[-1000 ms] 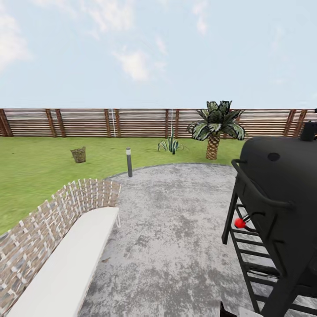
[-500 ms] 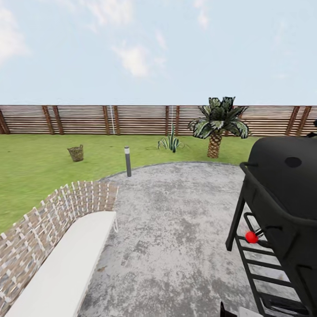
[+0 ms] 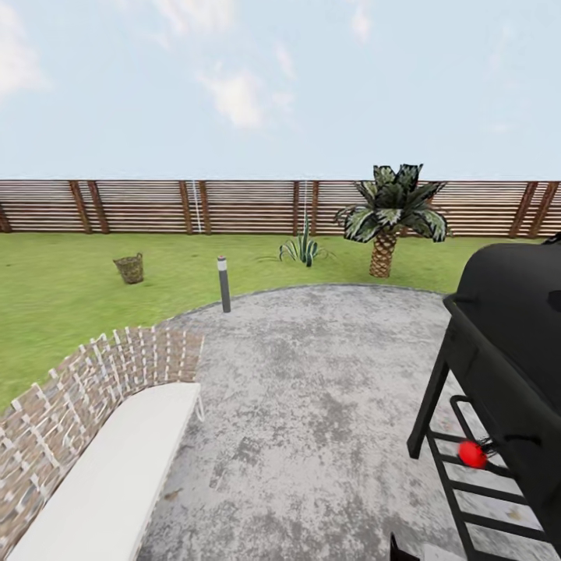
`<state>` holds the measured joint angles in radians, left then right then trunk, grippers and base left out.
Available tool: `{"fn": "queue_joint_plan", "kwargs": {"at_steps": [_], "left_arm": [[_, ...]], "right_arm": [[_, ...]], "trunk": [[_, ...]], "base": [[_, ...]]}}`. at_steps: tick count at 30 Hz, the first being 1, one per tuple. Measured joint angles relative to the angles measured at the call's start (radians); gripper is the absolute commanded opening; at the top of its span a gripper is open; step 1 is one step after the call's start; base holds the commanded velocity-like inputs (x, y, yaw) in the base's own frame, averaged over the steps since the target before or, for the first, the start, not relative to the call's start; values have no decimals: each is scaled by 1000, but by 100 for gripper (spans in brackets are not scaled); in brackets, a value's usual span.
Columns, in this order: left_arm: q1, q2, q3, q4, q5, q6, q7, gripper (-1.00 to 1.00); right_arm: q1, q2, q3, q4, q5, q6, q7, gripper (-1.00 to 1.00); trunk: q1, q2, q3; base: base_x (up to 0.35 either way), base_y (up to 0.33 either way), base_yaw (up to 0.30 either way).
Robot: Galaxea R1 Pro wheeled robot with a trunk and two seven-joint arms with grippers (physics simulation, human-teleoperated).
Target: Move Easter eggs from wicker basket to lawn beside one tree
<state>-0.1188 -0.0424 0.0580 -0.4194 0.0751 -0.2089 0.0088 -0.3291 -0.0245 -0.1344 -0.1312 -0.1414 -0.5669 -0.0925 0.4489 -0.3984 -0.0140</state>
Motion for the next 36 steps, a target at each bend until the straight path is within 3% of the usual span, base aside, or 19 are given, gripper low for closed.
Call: {"fn": "queue_joint_plan", "kwargs": {"at_steps": [36], "left_arm": [[0, 0, 0, 0, 0, 0, 0, 100]], "right_arm": [[0, -6, 1, 0, -1, 0, 0, 100]], "trunk": [[0, 1, -55]], "base": [[332, 0, 0]]}}
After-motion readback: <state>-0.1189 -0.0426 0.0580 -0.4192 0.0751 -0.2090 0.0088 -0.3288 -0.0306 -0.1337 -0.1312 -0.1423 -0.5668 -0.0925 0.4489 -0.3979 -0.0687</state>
